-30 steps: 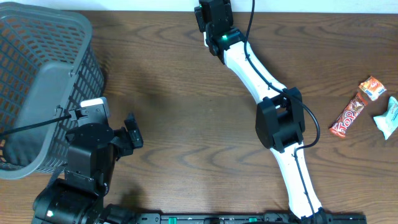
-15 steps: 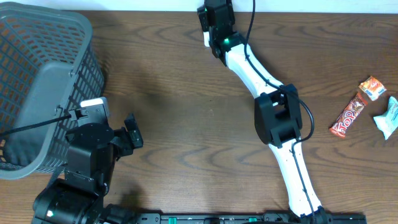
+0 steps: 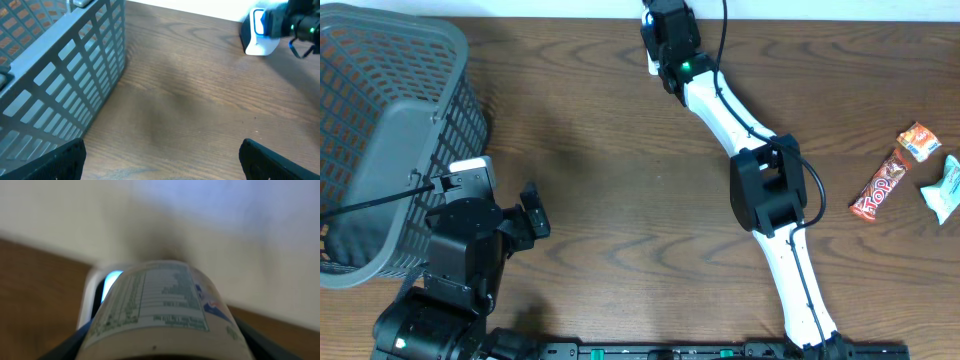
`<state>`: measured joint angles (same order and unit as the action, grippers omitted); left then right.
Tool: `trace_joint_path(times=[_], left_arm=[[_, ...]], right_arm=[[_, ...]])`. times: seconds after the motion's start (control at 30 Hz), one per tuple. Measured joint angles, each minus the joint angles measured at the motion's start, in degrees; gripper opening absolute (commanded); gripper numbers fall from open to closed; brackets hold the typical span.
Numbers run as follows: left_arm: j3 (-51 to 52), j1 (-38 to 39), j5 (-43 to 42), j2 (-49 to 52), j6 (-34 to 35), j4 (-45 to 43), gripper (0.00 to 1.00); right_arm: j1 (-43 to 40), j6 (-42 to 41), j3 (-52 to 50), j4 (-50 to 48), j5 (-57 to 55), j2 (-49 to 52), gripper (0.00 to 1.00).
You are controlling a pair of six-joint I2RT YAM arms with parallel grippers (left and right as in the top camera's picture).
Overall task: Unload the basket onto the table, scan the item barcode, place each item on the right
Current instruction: 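Carry the jar right and set it beside the tissue pack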
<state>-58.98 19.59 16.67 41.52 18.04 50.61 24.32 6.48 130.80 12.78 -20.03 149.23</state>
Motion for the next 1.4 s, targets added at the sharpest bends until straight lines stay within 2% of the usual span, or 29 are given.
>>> trace_joint_path(times=[0.13,0.3,0.47,0.57,0.77,1.0,1.4], left_arm=[[0.00,0.00,0.00,0.00,0.00,0.00,0.98],[0.00,0.00,0.00,0.00,0.00,0.00,0.98],[0.00,0.00,0.02,0.00,0.00,0.02,0.98],[0.00,0.00,0.00,0.00,0.00,0.00,0.98],[0.00,0.00,0.02,0.00,0.00,0.00,0.98],[0.00,0.00,0.00,0.00,0.00,0.00,0.98],[0.00,0.00,0.02,0.00,0.00,0.00,0.98]], right_arm=[[-0.20,-1.95,-0.13,13.73,-0.02,-3.69,0.52],[-2.69,-9.29,-0.28,32.70,0.74,-12.50,0.51],[-10.80,-18.58,0.04,45.53,3.48,-20.55,0.51],[-18.12,-23.28,0.68,50.80,5.25,-21.40,0.52],[-29.73,-27.50,0.61,58.82,6.32,-17.38,0.53],[-36.02,-28.70,0.33,68.22,8.35,-12.04,0.53],[-44.76,-28.85,0.26,69.35,9.11,-8.98,0.57]])
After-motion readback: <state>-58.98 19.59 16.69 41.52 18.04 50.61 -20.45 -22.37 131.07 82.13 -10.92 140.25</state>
